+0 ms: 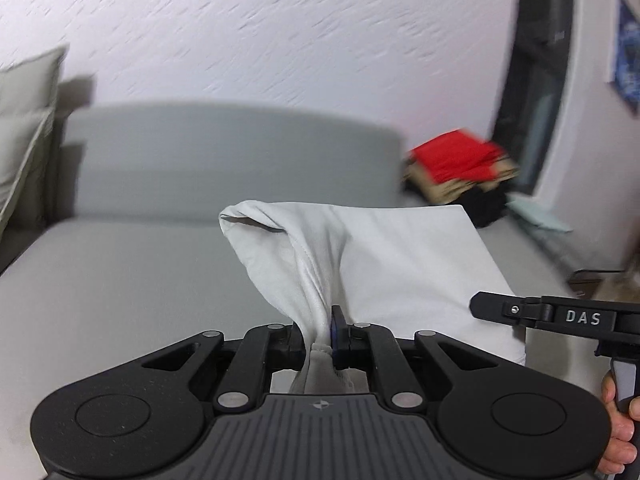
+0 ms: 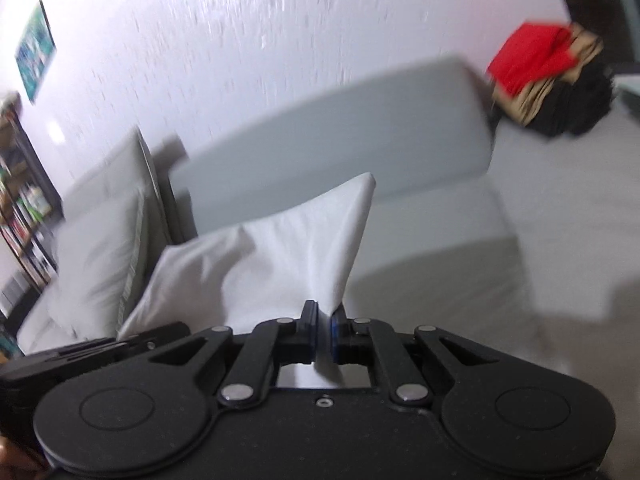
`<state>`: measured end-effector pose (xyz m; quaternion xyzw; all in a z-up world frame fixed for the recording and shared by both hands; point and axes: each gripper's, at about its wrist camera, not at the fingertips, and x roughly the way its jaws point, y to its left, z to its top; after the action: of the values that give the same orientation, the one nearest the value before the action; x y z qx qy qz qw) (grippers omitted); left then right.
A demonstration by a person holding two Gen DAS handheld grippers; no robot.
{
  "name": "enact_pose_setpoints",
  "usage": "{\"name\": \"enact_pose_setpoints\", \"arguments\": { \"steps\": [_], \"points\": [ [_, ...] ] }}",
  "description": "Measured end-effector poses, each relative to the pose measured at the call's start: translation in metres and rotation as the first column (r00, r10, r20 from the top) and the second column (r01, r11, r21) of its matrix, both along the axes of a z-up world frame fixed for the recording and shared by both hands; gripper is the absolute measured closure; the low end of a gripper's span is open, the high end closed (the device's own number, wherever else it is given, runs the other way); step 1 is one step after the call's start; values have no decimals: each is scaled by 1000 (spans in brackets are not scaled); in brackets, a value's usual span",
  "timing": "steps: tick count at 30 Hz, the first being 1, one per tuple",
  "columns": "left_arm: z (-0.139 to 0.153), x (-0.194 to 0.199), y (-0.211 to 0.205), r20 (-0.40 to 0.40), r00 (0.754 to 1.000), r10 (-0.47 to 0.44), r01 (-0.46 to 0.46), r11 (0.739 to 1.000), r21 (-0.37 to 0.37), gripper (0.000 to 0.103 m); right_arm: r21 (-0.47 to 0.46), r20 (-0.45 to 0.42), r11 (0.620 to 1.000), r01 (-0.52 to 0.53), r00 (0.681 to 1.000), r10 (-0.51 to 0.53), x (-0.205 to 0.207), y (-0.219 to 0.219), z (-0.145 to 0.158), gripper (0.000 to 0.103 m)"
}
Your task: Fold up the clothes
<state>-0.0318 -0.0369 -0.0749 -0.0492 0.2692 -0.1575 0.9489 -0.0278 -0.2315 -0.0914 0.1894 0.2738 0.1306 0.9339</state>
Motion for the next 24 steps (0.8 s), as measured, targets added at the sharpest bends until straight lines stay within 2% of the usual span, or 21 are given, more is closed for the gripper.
{"name": "enact_pose_setpoints", "arguments": {
  "steps": [1,3,7,12,18,24],
  "points": [
    [9,-10,-10,39,999,-13,12,1000,6,94,15,22,1000,19,1000,-20,-13,-14,7,97],
    [19,-16,-36,52,996,-74,74,997,-12,94,50,37,995,82,996,-84,-36,-45,16,97],
    [26,-16,-93,34,979,-202,203,978,-42,94,81,18,975,207,978,-209,-78,-107,23,97],
    [12,-3,-166,-15,941,-338,338,941,-2,94,89,-22,934,346,938,-346,-107,-173,16,97],
    [-9,35,-245,-80,900,-429,432,902,23,95,110,-75,880,461,887,-455,-90,-228,-2,97],
    [-15,93,-295,-109,890,-443,440,897,-51,95,108,-64,838,535,845,-531,-60,-281,3,97]
  ]
}}
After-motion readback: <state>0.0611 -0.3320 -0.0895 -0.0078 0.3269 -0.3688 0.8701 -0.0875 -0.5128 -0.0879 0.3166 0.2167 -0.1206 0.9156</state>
